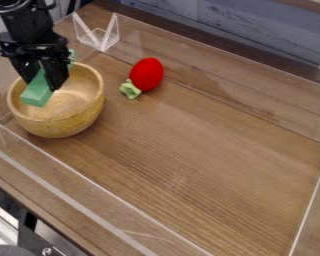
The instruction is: Put the green block in the brown bowl
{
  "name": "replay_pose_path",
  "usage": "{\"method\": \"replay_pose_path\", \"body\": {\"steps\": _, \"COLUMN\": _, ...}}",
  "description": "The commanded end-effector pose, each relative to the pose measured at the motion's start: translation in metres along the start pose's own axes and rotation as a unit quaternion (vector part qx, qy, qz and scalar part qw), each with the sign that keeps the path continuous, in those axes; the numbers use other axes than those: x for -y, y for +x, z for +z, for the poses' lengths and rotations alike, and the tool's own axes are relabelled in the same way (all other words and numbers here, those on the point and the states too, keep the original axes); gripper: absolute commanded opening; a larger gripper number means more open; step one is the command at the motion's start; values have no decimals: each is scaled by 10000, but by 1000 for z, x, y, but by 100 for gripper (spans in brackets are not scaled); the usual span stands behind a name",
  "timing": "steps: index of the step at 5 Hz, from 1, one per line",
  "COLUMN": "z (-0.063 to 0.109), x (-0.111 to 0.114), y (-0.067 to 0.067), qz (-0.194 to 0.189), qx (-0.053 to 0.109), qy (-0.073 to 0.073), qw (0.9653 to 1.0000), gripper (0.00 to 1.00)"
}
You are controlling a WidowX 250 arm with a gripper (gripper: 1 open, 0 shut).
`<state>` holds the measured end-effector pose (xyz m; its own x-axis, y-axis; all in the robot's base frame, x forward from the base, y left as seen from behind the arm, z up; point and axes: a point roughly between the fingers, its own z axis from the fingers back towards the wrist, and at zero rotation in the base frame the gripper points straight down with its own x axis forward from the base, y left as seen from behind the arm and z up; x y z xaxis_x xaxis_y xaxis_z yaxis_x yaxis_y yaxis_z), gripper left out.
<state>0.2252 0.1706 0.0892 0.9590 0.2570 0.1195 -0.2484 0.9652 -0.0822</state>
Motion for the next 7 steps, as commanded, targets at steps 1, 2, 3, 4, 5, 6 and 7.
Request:
{"method": "replay_pose_path", "body": {"steps": 1, "z": 25, "x": 3, "y": 14, "qz": -107, "qx": 403, "qy": 142, "qw": 9990, "gripper": 0}}
{"method": "replay_pose_path", "body": {"steps": 2, "z": 19, "x": 10, "y": 17, "qz": -569, "qx": 410, "qy": 49, "qw": 9975, "gripper": 0}}
{"method": "replay_pose_path", "body": {"steps": 3, "z": 12, "x": 17, "y": 19, "qz": -1011, "qx": 404, "qy": -35, "qw": 9940, "gripper": 0}}
{"method": "replay_pose_path", "body": {"steps": 4, "z": 11, "x": 13, "y": 19, "qz": -1284, "qx": 309, "qy": -79, "qw": 9912, "gripper": 100}}
{"method": "replay_pose_path", "body": {"steps": 5, "z": 26, "x": 18, "y": 22, "qz": -1166, "qx": 311, "qy": -104, "qw": 9926, "gripper": 100}}
{"method": "replay_pose_path", "body": {"steps": 6, "z": 42, "x": 27, "y": 27, "qz": -1012, "qx": 374, "qy": -110, "qw": 9941, "gripper": 100}}
{"method": "replay_pose_path", "body": {"steps": 7, "z": 55, "x": 39, "y": 35, "qz": -777, "qx": 446, "qy": -129, "qw": 9959, "gripper": 100}}
